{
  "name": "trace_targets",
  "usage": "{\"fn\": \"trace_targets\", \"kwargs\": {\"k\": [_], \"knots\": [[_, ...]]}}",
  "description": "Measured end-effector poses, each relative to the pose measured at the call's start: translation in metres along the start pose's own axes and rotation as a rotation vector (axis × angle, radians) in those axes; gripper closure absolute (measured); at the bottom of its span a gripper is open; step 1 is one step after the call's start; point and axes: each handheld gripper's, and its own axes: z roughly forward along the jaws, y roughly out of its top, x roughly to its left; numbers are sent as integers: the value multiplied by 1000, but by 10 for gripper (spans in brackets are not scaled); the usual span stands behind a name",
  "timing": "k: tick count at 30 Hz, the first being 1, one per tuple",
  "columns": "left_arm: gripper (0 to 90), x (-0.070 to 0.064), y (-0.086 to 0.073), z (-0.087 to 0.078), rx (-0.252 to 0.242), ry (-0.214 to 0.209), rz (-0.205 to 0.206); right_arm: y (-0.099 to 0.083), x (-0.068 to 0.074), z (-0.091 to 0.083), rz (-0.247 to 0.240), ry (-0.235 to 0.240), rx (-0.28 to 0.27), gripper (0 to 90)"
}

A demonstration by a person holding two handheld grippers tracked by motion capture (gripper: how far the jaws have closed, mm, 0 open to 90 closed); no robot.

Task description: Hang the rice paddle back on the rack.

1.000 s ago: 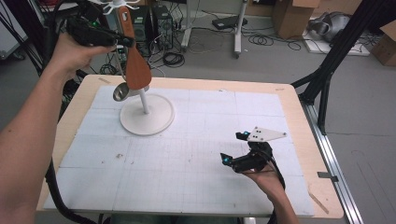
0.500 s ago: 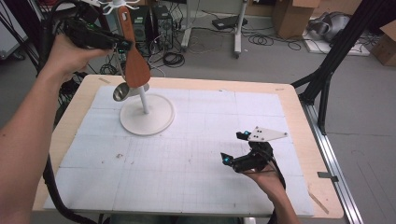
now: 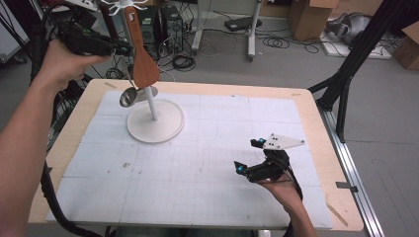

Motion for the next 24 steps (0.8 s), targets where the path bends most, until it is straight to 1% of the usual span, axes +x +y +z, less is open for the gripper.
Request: {"fn": "trace_targets", "kwargs": {"k": [4, 9, 12, 16, 18, 21, 24], "knots": [[659, -2, -2, -3, 2, 0, 7, 0, 0, -1, 3, -3, 4, 2], [640, -7, -6, -9, 3, -2, 19, 0, 0, -2, 4, -11, 3, 2], [621, -10, -12, -13, 1, 0, 26, 0, -1, -2, 4, -14, 1, 2], [584, -14, -20, -17, -3, 4, 18, 1, -2, -2, 0, -18, -2, 2], [567, -15, -24, -19, -5, 10, 16, 1, -2, -2, 8, -17, 0, 2], [548, -17, -30, -21, -9, 8, 16, 1, -3, -1, 3, -20, 1, 2], [535, -22, -37, -20, -5, -3, 22, 1, -3, -2, 0, -23, -2, 2]]}}
